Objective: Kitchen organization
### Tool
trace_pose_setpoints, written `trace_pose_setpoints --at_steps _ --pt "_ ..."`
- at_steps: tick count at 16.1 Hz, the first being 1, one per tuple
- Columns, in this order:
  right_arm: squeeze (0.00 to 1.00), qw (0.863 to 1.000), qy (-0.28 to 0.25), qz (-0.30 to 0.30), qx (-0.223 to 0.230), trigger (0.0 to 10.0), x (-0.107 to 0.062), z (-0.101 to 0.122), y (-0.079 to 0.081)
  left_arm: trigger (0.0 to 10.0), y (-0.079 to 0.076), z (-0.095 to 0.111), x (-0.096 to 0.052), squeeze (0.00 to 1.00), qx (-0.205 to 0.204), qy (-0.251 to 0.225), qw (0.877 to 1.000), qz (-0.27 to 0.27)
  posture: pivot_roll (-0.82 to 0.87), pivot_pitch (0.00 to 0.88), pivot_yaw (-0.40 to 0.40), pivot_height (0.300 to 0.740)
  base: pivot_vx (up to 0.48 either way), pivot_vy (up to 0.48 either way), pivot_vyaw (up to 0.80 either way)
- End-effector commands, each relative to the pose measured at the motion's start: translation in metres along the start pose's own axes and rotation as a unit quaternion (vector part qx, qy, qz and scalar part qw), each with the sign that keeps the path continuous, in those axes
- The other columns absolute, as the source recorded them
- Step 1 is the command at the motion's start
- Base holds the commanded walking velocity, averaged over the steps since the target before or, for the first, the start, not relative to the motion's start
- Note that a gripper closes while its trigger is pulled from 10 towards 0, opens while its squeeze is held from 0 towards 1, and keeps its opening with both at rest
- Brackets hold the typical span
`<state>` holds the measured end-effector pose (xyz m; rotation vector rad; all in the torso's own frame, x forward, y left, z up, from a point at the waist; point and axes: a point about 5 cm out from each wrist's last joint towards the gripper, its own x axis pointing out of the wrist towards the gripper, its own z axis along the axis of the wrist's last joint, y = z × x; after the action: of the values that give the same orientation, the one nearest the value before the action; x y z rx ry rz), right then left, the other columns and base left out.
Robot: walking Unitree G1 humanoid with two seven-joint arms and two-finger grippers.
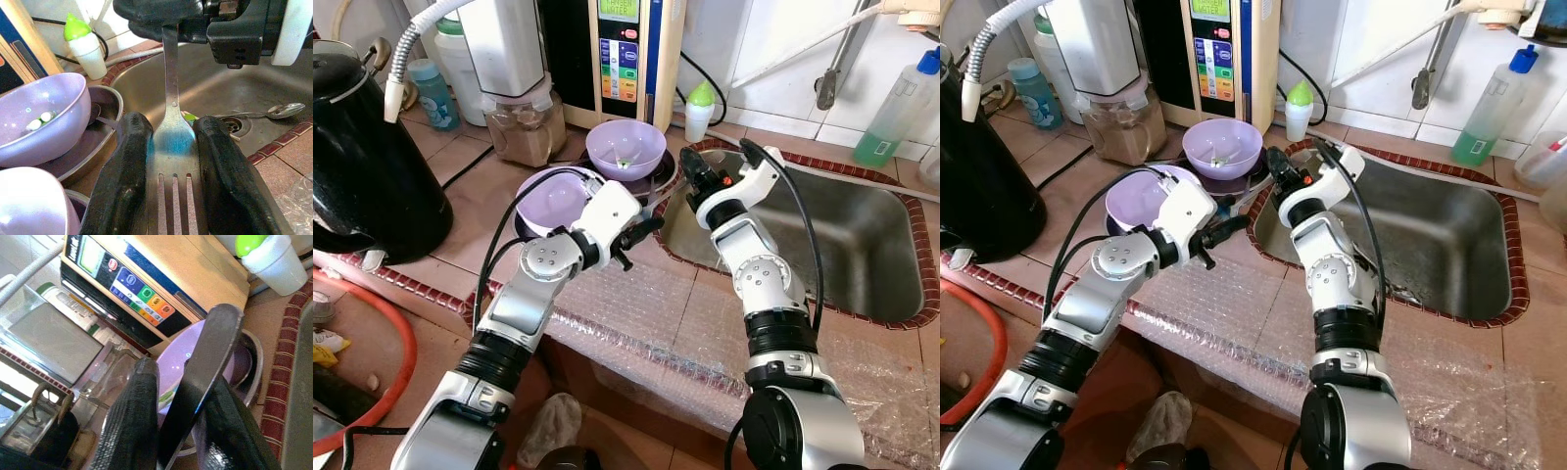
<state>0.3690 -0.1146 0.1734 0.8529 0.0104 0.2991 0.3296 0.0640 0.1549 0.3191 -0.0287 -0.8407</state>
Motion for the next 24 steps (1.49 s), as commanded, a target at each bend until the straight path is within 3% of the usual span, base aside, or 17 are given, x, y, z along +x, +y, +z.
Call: trace_pose_setpoints --at_steps 1,4,5,6,7,10,13,15,16,18,19,20,22,23,24 --pt "0.0 0.999 -0.009 -0.049 -0.015 0.0 -0.007 0.01 -0.02 10.0 0.014 0.014 -0.005 0.0 0.025 -0.028 0.999 0.028 -0.04 0.0 0.04 0.74 0.0 0.0 0.0" --pt "0.0 0.998 -0.018 -0.05 -0.018 0.0 -0.006 0.015 -0.019 10.0 0.015 0.011 -0.005 0.0 0.025 -0.02 0.999 0.033 -0.04 0.0 0.038 0.74 0.0 0.0 0.0" --pt "0.0 0.997 -0.038 -0.054 -0.04 0.0 -0.006 0.021 -0.019 10.0 0.017 0.01 -0.006 0.0 0.023 -0.016 0.999 0.04 -0.04 0.0 0.038 0.74 0.0 0.0 0.0" --pt "0.0 0.995 -0.056 -0.055 -0.065 0.0 -0.005 0.027 -0.017 10.0 0.019 0.009 -0.006 0.62 0.016 -0.014 0.999 0.046 -0.04 0.0 0.039 0.74 0.0 0.0 0.0" --pt "0.0 0.99 -0.079 -0.056 -0.099 0.0 -0.005 0.036 -0.015 10.0 0.02 0.008 -0.006 1.0 0.005 -0.016 0.999 0.048 -0.04 0.0 0.039 0.74 0.0 0.0 0.0" --pt "0.0 0.981 -0.109 -0.058 -0.152 0.0 -0.004 0.05 -0.011 10.0 0.02 0.01 -0.006 1.0 0.007 -0.019 0.999 0.047 -0.03 0.0 0.04 0.74 0.0 0.0 0.0" --pt "0.0 0.956 -0.156 -0.069 -0.237 0.0 -0.005 0.074 -0.009 10.0 0.022 0.012 -0.008 1.0 0.012 -0.024 0.998 0.055 -0.03 0.0 0.039 0.74 0.0 0.0 0.0" --pt "0.0 0.929 -0.162 -0.085 -0.32 0.0 -0.007 0.081 -0.017 10.0 0.024 0.015 -0.01 1.0 0.017 -0.027 0.998 0.063 -0.03 0.0 0.039 0.74 0.0 0.0 0.0" --pt "0.0 0.899 -0.154 -0.102 -0.397 0.0 -0.011 0.079 -0.028 10.0 0.026 0.018 -0.013 1.0 0.016 -0.026 0.997 0.07 -0.03 0.0 0.039 0.74 0.0 0.0 0.0" --pt "0.0 0.866 -0.128 -0.11 -0.47 0.0 -0.015 0.068 -0.04 10.0 0.031 0.02 -0.019 1.0 0.018 -0.02 0.996 0.09 -0.03 0.0 0.039 0.74 0.0 0.0 0.0" --pt "0.0 0.84 -0.097 -0.112 -0.522 5.7 -0.018 0.055 -0.05 10.0 0.039 0.023 -0.026 1.0 0.018 -0.024 0.992 0.121 0.0 0.0 0.037 0.74 0.0 0.0 0.0" --pt "1.0 0.835 -0.083 -0.112 -0.532 10.0 -0.021 0.047 -0.056 10.0 0.046 0.025 -0.031 1.0 0.018 -0.03 0.988 0.15 0.0 0.0 0.037 0.74 0.0 0.0 0.0" --pt "1.0 0.834 -0.052 -0.114 -0.537 10.0 -0.027 0.032 -0.068 10.0 0.064 0.016 -0.044 1.0 0.025 -0.012 0.974 0.224 0.01 0.0 0.037 0.74 0.0 0.0 0.0" --pt "1.0 0.837 -0.035 -0.116 -0.533 10.0 -0.031 0.022 -0.075 10.0 0.077 0.006 -0.055 1.0 0.015 0.007 0.961 0.274 0.01 0.0 0.038 0.74 0.0 0.0 0.0" --pt "1.0 0.839 -0.027 -0.113 -0.532 10.0 -0.034 0.018 -0.077 10.0 0.081 0.0 -0.06 1.0 0.011 0.021 0.957 0.29 0.01 0.0 0.036 0.74 0.0 0.0 0.0"
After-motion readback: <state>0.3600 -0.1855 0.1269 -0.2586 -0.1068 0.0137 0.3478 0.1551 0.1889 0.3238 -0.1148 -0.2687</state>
